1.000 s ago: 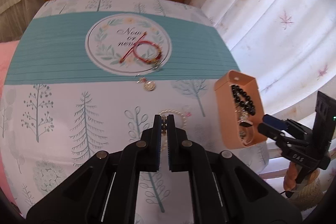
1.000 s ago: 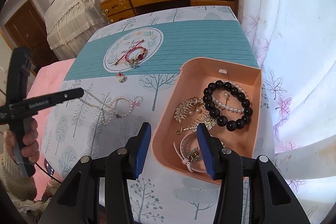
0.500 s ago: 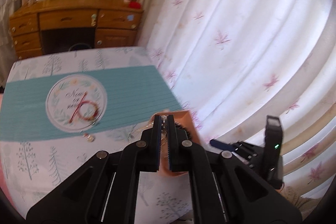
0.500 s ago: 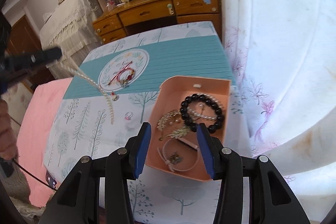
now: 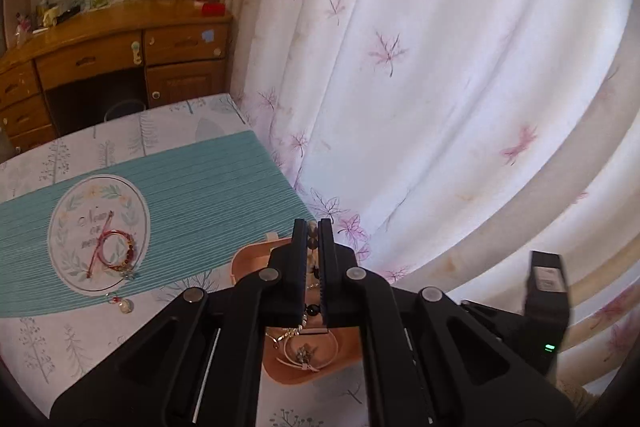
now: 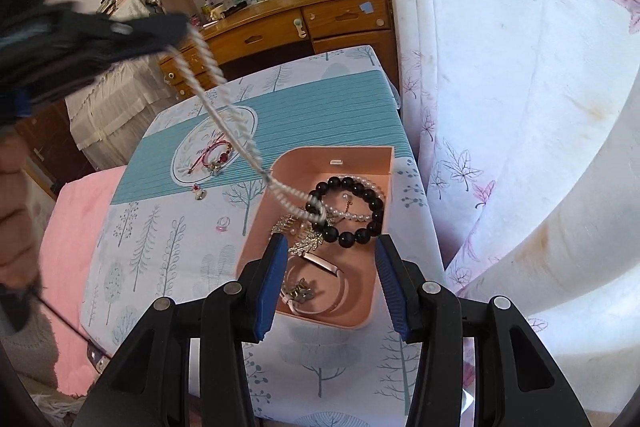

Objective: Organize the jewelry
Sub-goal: 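Lift the pearl necklace into the peach tray and open the left tool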

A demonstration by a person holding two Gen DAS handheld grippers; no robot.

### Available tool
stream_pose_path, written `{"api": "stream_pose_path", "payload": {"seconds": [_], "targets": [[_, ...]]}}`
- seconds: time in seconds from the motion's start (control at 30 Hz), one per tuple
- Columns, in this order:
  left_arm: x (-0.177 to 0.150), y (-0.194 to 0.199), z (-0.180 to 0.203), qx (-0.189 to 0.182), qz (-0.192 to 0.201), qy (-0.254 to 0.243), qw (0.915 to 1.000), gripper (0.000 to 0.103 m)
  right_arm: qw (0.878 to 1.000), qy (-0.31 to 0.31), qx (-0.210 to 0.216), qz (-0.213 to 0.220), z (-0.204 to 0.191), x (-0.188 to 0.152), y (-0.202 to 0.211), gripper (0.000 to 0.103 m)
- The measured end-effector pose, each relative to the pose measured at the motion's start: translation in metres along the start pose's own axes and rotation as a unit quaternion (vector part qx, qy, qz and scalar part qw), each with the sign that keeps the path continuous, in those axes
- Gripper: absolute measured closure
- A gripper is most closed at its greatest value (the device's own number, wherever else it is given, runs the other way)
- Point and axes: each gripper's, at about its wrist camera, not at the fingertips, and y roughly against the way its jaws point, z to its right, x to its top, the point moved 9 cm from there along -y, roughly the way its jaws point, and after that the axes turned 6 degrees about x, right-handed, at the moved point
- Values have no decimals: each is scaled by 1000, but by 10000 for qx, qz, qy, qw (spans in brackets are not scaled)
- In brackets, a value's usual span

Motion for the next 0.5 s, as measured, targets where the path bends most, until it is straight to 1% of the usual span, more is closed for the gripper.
{"api": "stream_pose_path", "payload": {"seconds": [0.07, 0.13, 0.2, 0.27, 0.3, 0.37, 0.43, 0.5], "targets": [[-9, -25, -8, 164, -152, -9, 9998, 99, 10000, 18, -24, -26, -2, 0, -3, 57], [-22, -48, -14, 85, -470, -17, 9989, 98, 10000, 39, -14, -78, -4, -2, -6, 57], [-37, -64, -25, 139, -757, 44, 9970, 87, 9999, 76, 9, -129, -8, -3, -12, 57], [-52, -73, -40, 315, -885, 115, 9955, 42, 9998, 129, 17, -167, -14, -4, -17, 57], [-57, -73, -47, 365, -866, 185, 9954, 38, 9997, 144, 33, -187, -17, -4, -19, 57], [-70, -72, -63, 401, -838, 389, 9949, 37, 9995, 186, 88, -218, -23, -4, -25, 57], [-84, -71, -78, 429, -937, 504, 9934, 37, 9992, 267, 111, -277, -31, -4, -32, 57], [-100, -65, -97, 601, -969, 573, 9918, 37, 9988, 334, 146, -330, -39, -2, -40, 57]]}}
